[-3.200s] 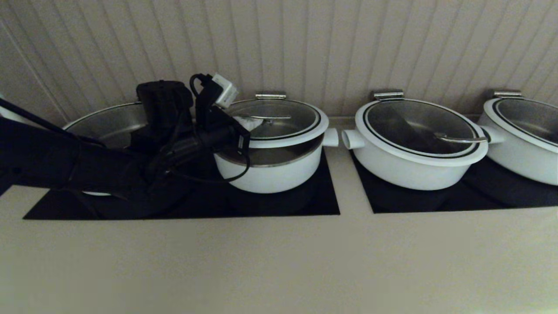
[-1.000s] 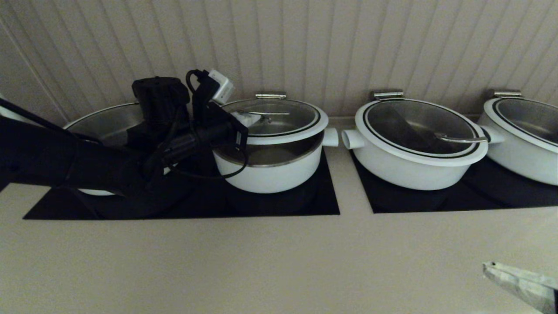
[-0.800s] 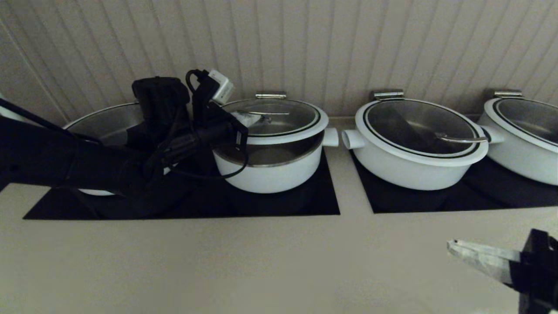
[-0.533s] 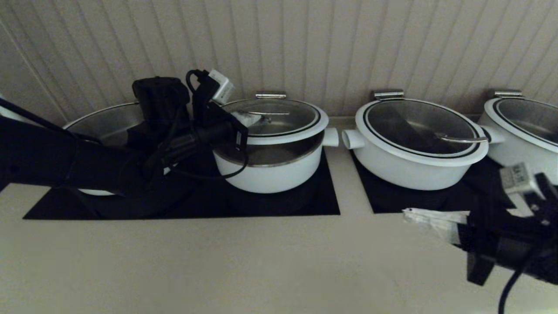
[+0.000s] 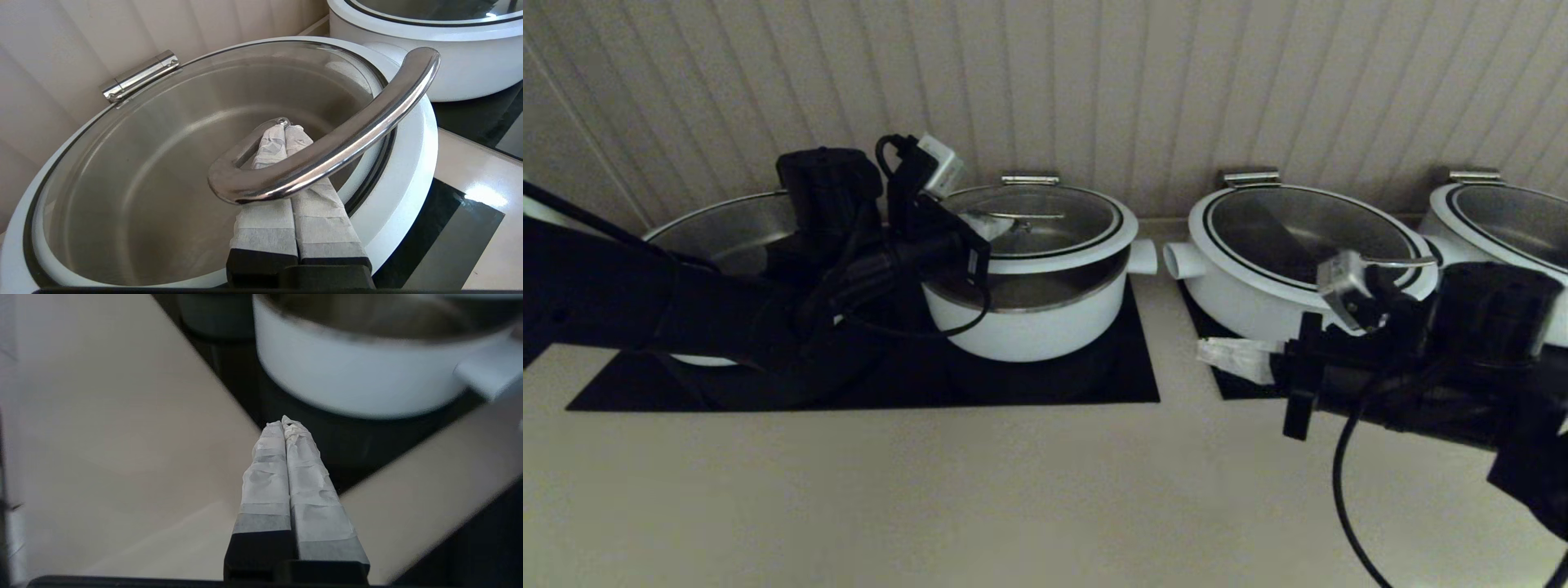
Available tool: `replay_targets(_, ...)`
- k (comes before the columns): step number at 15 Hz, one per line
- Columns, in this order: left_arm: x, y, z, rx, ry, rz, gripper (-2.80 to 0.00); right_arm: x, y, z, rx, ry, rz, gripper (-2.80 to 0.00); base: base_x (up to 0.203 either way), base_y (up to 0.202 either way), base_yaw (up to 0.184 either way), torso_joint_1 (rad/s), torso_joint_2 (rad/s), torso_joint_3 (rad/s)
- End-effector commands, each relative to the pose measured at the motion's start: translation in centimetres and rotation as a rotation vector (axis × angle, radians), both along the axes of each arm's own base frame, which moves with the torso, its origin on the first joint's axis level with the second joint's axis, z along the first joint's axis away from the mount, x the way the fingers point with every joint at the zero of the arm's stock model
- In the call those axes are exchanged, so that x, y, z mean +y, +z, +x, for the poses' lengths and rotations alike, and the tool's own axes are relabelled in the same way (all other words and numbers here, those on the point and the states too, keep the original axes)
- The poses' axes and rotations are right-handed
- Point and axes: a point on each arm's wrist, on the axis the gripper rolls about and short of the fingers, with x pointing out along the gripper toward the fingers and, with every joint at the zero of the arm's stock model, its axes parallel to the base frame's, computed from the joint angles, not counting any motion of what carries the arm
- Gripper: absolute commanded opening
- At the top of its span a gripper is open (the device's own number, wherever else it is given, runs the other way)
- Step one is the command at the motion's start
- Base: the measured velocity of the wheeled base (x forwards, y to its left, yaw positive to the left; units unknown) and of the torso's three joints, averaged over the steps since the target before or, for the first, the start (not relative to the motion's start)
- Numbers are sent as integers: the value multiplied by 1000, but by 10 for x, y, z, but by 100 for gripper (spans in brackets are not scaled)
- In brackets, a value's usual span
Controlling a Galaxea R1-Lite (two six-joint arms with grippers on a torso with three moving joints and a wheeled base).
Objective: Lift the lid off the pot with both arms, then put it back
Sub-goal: Hold the pot lid with the right arm
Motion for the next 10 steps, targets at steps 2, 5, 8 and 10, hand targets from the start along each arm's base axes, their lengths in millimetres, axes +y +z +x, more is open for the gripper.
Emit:
replay_targets(2,0,-1,1,-2,0,0,-280,18,-3,34,-66,21,23,-280,0,0,0,0,0,0)
replay_targets(5,1,3,4,-16,5,-4,-280,38,-7,40,-112,67,44,-280,0,0,0,0,0,0)
replay_targets(8,-1,7,9,-33,6,-11,-280,53,-4,47,-158,40,65,-280,0,0,0,0,0,0)
replay_targets(10,-1,7,9,-34,6,-11,-280,55,-5,50,-162,38,66,-280,0,0,0,0,0,0)
